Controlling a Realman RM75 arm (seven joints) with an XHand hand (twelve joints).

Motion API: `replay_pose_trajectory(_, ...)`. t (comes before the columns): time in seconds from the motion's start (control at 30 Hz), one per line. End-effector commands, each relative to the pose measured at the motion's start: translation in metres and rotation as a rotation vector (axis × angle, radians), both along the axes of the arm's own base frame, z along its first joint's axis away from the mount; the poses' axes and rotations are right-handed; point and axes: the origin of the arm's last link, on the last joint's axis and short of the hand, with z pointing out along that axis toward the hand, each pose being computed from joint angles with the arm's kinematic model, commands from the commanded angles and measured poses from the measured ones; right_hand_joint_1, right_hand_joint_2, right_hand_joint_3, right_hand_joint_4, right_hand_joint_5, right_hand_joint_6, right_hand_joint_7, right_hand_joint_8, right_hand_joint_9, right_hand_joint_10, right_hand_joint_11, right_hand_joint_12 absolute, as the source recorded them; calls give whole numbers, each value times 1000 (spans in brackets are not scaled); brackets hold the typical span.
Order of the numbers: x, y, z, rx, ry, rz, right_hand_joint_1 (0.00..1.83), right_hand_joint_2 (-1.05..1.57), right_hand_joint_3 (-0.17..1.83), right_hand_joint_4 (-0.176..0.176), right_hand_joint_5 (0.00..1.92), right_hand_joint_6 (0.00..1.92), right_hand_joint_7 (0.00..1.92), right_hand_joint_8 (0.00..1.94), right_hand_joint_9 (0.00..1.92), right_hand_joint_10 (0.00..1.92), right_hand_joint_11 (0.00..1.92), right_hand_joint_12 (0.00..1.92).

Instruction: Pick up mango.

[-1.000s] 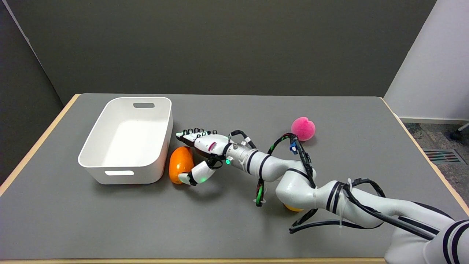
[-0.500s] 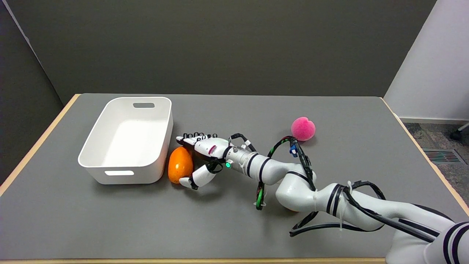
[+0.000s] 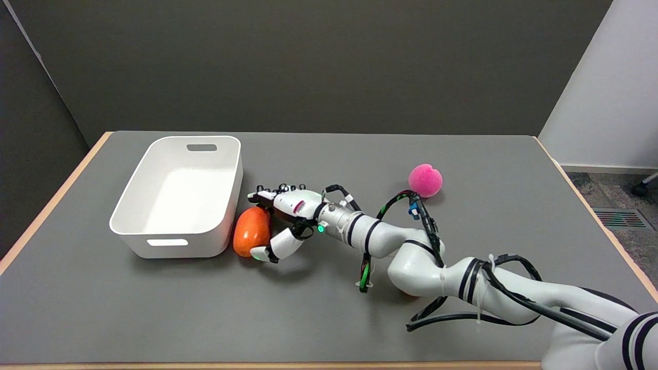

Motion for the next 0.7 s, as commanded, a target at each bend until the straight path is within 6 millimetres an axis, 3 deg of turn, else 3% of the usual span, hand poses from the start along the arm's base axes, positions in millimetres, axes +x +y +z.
replay_pose_trajectory(0.03,16,-12,23,-76,-47,44,793,713,904,-64,121,332,479,751,302,838,29,1145)
replay_pose_trajectory(0.27,40,-27,58,-155,-44,110,734,721,959,-73,135,389,506,811,322,830,65,1097)
replay_pose_trajectory(0.53,73,-31,116,-299,33,255,740,728,956,-85,153,404,521,841,328,834,70,1106)
replay_pose_trajectory(0.7,94,-24,125,-320,-16,337,746,736,952,-124,172,430,545,873,335,840,78,1123)
